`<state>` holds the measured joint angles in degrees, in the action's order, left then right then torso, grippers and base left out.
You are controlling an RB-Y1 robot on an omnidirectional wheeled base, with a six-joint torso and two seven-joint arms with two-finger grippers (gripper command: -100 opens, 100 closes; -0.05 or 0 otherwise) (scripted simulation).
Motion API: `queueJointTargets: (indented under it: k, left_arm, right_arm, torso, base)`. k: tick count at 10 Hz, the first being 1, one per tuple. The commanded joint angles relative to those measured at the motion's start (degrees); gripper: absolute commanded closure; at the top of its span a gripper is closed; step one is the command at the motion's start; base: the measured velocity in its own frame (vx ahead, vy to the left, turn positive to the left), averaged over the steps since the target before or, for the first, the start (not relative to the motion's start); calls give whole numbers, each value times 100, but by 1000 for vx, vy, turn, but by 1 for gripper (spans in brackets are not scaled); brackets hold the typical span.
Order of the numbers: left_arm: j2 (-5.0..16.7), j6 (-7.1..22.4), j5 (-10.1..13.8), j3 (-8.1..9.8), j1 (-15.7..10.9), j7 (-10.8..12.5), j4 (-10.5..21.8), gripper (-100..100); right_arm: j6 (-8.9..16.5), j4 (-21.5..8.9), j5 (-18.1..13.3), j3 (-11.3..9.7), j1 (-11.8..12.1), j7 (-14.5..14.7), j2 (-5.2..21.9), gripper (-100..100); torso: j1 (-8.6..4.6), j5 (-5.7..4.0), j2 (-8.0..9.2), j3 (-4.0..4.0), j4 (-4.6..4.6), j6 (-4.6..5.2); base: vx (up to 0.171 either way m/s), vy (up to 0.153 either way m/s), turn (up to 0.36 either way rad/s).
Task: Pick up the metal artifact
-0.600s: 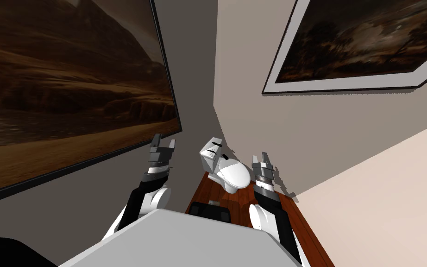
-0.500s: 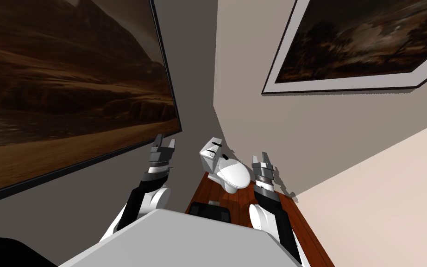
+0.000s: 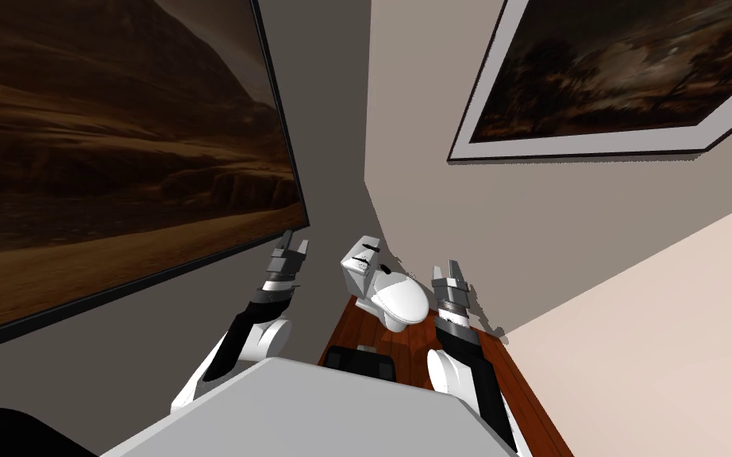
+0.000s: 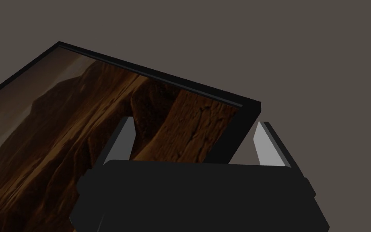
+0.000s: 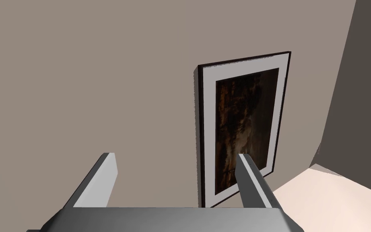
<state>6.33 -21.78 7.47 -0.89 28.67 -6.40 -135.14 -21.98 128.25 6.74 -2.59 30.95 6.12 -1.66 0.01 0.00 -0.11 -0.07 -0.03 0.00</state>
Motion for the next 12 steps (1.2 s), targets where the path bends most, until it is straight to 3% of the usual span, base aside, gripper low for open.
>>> queueJointTargets:
  k: [1, 4, 12]
  left_arm:
    - [75, 286, 30, -8, -89, 41, 12, -100]
    - [122, 557, 59, -20, -163, 83, 34, -100]
    - [224, 1733, 196, -78, -513, 285, 118, -100]
  right_arm:
    - [0, 0, 0, 0, 0, 0, 0, 0]
    - [0, 0, 0, 0, 0, 0, 0, 0]
    - [0, 0, 0, 0, 0, 0, 0, 0]
  torso:
    - [0, 0, 0, 0, 0, 0]
    - [1, 0, 1, 1, 0, 1]
    - [-1, 0, -5, -3, -1, 1]
  base:
    - [17, 3, -15]
    - [20, 4, -21]
    - [31, 3, -28]
